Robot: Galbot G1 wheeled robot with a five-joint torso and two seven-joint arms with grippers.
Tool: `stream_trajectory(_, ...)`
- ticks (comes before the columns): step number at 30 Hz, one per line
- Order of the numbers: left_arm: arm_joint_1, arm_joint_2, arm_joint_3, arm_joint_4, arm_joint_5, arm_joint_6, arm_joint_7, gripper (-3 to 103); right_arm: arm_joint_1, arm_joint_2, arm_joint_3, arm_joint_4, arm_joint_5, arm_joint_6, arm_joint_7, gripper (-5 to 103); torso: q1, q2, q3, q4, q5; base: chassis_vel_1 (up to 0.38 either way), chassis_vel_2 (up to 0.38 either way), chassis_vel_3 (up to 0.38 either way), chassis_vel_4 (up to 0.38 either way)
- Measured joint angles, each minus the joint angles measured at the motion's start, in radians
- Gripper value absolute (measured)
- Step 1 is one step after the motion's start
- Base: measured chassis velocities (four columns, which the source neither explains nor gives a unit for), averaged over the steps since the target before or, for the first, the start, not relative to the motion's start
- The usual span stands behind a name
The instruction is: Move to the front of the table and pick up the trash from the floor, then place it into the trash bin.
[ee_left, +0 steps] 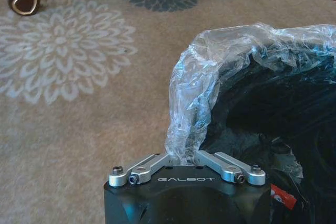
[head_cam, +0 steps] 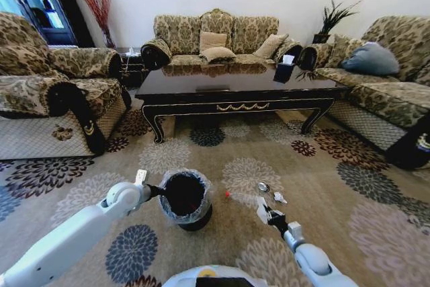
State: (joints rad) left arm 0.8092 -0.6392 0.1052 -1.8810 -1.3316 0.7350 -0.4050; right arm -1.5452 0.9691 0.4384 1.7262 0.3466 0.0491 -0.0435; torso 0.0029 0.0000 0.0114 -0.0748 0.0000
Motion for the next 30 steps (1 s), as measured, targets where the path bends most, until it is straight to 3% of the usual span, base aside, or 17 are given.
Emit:
stream_trajectory(8, -0.099, -0.014, 0.128, 0.011, -0.037, 0.000, -0.027, 0, -0.065, -0.033, 0.024, 0.195, -0.028, 0.002, 0.015, 0, 0.000, 0.000, 0.000, 0.0003, 0.0002, 0.000, 0.000, 0.000, 0.000)
stream_trajectory(17, -0.196, -0.081, 0.257, 0.050, -0.105, 0.000, -0.096, 0, -0.157, -0.007, 0.035, 0.453, -0.089, -0.003, 0.039, 0, 0.000, 0.000, 0.000, -0.0001, 0.0001, 0.000, 0.000, 0.000, 0.000)
stream_trajectory(24, -0.301, -0.147, 0.371, 0.067, -0.194, 0.000, -0.186, 0, -0.197, -0.006, 0.018, 0.593, -0.109, -0.022, 0.045, 0, 0.000, 0.000, 0.000, -0.0001, 0.0001, 0.000, 0.000, 0.000, 0.000)
stream_trajectory(30, -0.385, -0.197, 0.462, 0.052, -0.264, 0.000, -0.278, 0, -0.191, 0.014, -0.017, 0.593, -0.149, -0.022, 0.032, 0, 0.000, 0.000, 0.000, -0.0001, 0.0003, 0.000, 0.000, 0.000, 0.000)
